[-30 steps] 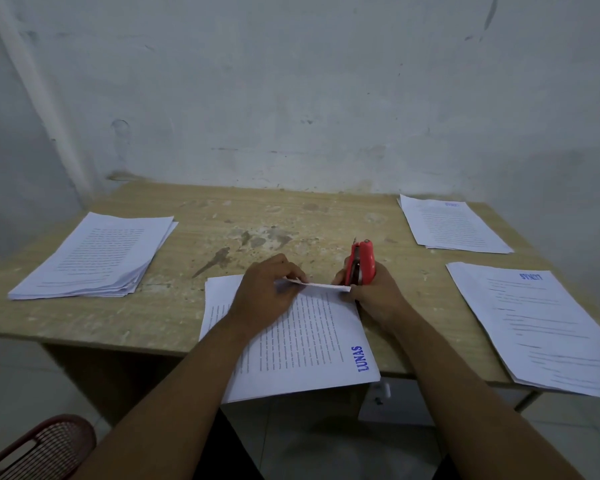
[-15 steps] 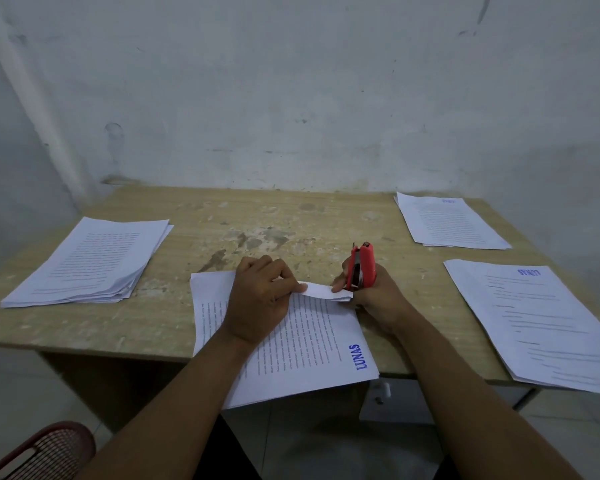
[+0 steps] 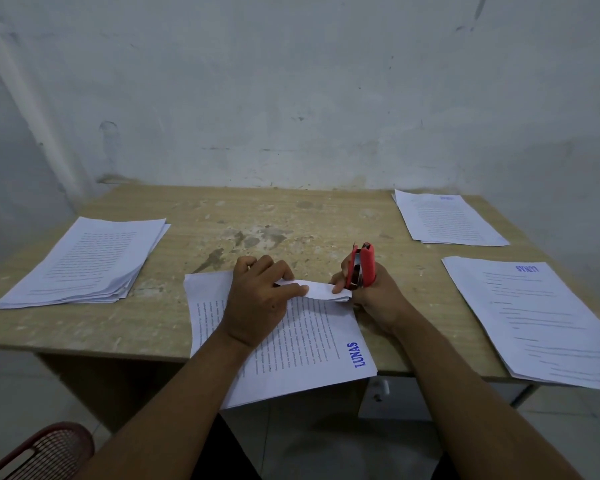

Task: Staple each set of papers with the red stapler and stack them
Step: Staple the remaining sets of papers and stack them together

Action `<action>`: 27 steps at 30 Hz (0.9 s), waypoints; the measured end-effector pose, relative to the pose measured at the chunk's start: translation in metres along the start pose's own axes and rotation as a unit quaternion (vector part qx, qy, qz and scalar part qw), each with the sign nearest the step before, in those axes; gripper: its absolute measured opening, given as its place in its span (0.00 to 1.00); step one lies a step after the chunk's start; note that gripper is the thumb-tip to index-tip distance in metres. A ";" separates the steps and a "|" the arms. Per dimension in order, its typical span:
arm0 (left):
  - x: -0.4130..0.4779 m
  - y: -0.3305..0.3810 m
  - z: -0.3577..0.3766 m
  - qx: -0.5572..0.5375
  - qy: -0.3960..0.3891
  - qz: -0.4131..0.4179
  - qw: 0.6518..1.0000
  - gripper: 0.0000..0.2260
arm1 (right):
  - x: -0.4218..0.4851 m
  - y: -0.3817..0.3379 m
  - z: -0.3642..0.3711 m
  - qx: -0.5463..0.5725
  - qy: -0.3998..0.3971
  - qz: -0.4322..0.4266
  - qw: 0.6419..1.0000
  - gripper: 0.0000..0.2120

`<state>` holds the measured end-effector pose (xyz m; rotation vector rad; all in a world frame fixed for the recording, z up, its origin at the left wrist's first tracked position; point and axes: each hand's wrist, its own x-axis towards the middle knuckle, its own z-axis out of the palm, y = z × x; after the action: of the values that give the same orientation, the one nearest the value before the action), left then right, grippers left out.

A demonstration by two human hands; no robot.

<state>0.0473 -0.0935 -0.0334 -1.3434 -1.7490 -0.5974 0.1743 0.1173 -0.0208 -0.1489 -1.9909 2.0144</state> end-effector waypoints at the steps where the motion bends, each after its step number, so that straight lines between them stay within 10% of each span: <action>1: 0.000 0.000 0.000 -0.004 0.005 -0.002 1.000 0.12 | 0.000 0.000 0.000 -0.002 0.004 0.000 1.000 0.18; 10: 0.002 0.000 0.002 -0.045 -0.008 -0.061 0.997 0.09 | 0.004 0.004 -0.003 0.043 0.018 0.010 0.999 0.16; 16: 0.003 -0.002 0.009 -0.105 -0.061 -0.230 0.966 0.08 | 0.018 0.005 -0.004 0.117 0.169 0.074 0.976 0.10; 27: 0.035 -0.037 -0.009 -0.205 -0.046 -0.335 0.918 0.10 | 0.027 -0.008 -0.015 -0.455 0.117 0.043 0.882 0.20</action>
<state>0.0122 -0.0926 0.0047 -1.0110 -2.2546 -1.3603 0.1536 0.1392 -0.0101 -0.6477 -2.6021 0.8670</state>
